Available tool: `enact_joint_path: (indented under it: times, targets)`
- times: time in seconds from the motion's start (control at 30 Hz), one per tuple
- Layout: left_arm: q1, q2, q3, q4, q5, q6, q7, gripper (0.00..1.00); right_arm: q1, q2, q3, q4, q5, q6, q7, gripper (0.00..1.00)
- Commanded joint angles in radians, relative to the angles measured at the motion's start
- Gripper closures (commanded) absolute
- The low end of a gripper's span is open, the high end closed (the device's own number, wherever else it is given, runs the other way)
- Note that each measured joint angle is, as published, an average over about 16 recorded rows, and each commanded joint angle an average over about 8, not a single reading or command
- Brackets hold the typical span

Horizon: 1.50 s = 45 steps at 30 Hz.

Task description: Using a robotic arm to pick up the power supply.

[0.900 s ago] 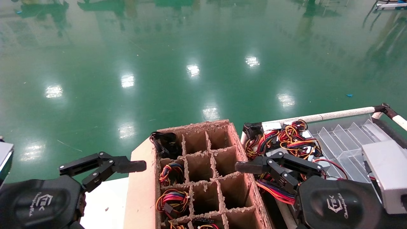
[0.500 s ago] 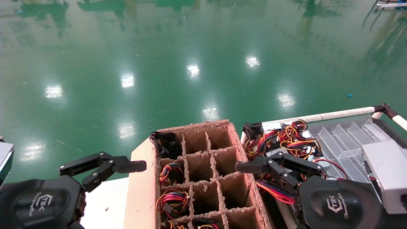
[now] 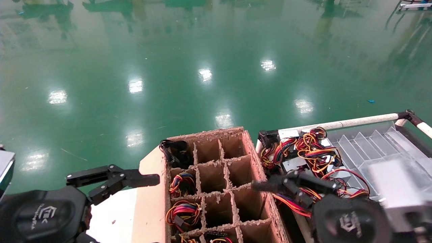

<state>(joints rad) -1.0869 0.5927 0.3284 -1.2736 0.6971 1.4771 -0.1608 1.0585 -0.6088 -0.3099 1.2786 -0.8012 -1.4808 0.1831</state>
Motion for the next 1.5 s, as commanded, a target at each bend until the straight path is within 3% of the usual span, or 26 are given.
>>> enact_joint_path:
  times: [0.03, 0.43, 0.5, 0.7, 0.77, 0.9, 1.07, 1.17, 1.23, 1.5]
  targets:
    - [0.0, 0.0, 0.0, 0.0, 0.0, 0.0, 0.0, 0.97, -0.007, 0.003, -0.008, -0.003, -0.021, 0.006, -0.003, 0.0]
    - [0.0, 0.0, 0.0, 0.0, 0.0, 0.0, 0.0, 0.98, 0.012, -0.041, -0.101, 0.011, -0.198, 0.029, 0.024, 0.02]
    - [0.0, 0.0, 0.0, 0.0, 0.0, 0.0, 0.0, 0.99, 0.02, -0.054, -0.117, 0.003, -0.228, 0.033, 0.03, 0.18]
    - [0.0, 0.0, 0.001, 0.0, 0.0, 0.0, 0.0, 0.97, 0.048, -0.102, -0.162, -0.033, -0.305, 0.041, 0.042, 0.9]
    - [0.0, 0.0, 0.001, 0.0, 0.0, 0.0, 0.0, 0.93, 0.06, -0.119, -0.175, -0.043, -0.331, 0.045, 0.043, 0.99]
    - [0.0, 0.0, 0.001, 0.0, 0.0, 0.0, 0.0, 0.75, 0.081, -0.15, -0.197, -0.064, -0.375, 0.054, 0.042, 1.0]
    - [0.0, 0.0, 0.001, 0.0, -0.001, 0.0, 0.0, 0.26, 0.099, -0.18, -0.215, -0.092, -0.406, 0.06, 0.039, 1.0]
    - [0.0, 0.0, 0.001, 0.0, -0.001, 0.0, 0.001, 0.05, 0.106, -0.189, -0.221, -0.106, -0.419, 0.061, 0.039, 1.0]
    - [0.0, 0.0, 0.001, 0.0, -0.001, 0.0, 0.001, 0.0, 0.109, -0.192, -0.224, -0.114, -0.426, 0.064, 0.04, 1.0]
    - [0.0, 0.0, 0.001, 0.0, -0.001, 0.0, 0.001, 0.0, 0.108, -0.189, -0.228, -0.128, -0.441, 0.073, 0.045, 1.0]
